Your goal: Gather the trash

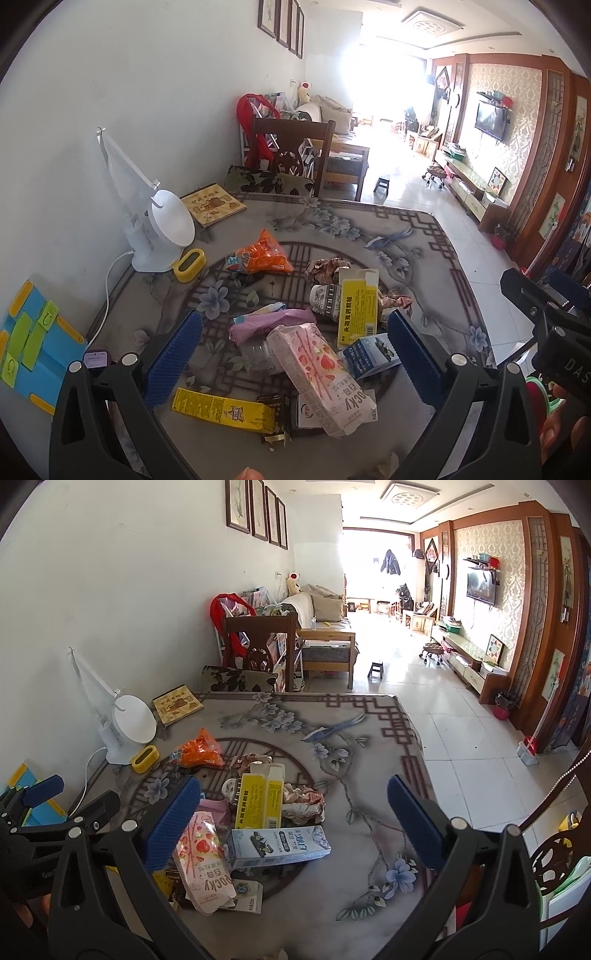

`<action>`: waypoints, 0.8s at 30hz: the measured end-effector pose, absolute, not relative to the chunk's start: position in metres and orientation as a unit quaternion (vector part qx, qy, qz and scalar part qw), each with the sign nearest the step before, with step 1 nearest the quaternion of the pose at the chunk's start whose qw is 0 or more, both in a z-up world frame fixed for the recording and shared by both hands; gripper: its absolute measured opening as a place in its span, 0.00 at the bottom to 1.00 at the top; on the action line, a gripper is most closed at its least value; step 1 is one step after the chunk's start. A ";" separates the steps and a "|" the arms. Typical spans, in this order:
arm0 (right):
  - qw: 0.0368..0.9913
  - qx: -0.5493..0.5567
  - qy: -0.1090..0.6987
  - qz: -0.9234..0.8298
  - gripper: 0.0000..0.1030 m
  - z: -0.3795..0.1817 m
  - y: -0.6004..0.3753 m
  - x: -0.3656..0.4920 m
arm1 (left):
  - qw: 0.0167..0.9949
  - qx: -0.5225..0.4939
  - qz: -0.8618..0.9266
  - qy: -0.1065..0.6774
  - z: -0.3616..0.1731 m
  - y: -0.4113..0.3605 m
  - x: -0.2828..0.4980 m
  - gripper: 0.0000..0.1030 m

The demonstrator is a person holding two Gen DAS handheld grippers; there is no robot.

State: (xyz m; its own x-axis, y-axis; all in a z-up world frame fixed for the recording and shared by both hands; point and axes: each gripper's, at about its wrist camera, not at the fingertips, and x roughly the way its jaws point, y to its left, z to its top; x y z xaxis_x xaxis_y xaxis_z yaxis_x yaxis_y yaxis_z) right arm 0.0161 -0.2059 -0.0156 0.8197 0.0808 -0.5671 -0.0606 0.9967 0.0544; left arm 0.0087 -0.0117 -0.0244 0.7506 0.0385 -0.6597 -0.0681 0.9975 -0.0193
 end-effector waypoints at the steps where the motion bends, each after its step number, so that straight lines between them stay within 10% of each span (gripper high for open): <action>1: 0.953 0.019 0.299 0.037 0.97 -0.016 -0.206 0.017 | 0.936 -0.021 0.029 0.351 -0.024 -0.012 0.008 0.93; 24: 0.953 0.024 0.301 0.021 0.97 -0.019 -0.209 0.016 | 0.933 -0.026 0.035 0.357 -0.029 -0.008 0.009 0.93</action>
State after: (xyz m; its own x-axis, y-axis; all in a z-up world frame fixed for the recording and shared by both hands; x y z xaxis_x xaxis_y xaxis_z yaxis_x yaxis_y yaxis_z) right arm 0.0157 -0.2095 -0.0185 0.8177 0.0541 -0.5731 -0.0250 0.9980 0.0584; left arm 0.0087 -0.0075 -0.0294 0.7419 0.0473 -0.6688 -0.0838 0.9962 -0.0225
